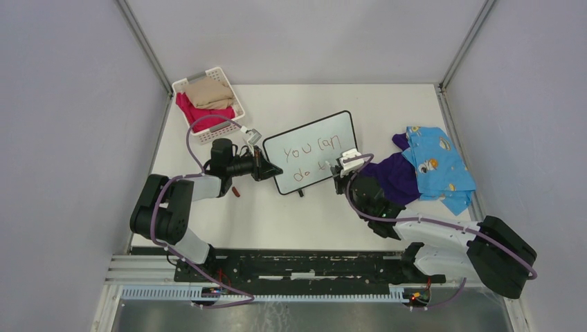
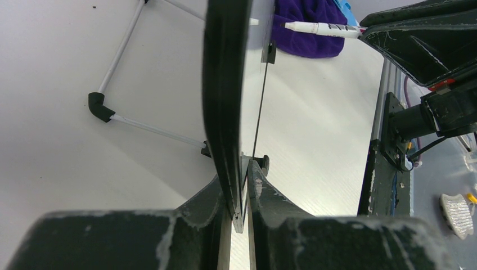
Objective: Write a sentence on the whiteboard
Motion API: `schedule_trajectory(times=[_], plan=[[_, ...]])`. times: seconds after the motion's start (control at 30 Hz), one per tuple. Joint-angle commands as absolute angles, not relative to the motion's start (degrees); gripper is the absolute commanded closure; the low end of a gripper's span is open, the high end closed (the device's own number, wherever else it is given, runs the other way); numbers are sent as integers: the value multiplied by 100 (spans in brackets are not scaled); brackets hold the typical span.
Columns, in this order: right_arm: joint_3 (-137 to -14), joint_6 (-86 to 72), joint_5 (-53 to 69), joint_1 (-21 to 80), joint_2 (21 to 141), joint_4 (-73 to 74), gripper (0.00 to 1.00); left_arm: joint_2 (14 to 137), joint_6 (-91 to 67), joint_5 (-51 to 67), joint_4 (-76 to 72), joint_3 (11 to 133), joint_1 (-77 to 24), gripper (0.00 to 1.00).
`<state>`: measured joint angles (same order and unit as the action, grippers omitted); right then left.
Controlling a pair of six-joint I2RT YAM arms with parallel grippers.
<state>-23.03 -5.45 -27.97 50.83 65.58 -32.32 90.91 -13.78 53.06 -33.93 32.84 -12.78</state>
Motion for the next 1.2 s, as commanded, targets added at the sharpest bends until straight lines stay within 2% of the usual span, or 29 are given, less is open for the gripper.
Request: schedule_trajectory(times=[0.0,0.47,1.17], plan=[[-2650,-446,-2720,5056,6610,-3500,100,9212,-727,4856,-2839,3268,-1380,98],[-2675,-505,-2678,4916,6950,-3483,100,9205,-713,4852,-2839,3267,-1389,98],[-2120,-720,-2729,4923,6707,-3296,100,9203,-705,4823,-2803,3282,-1397,98]])
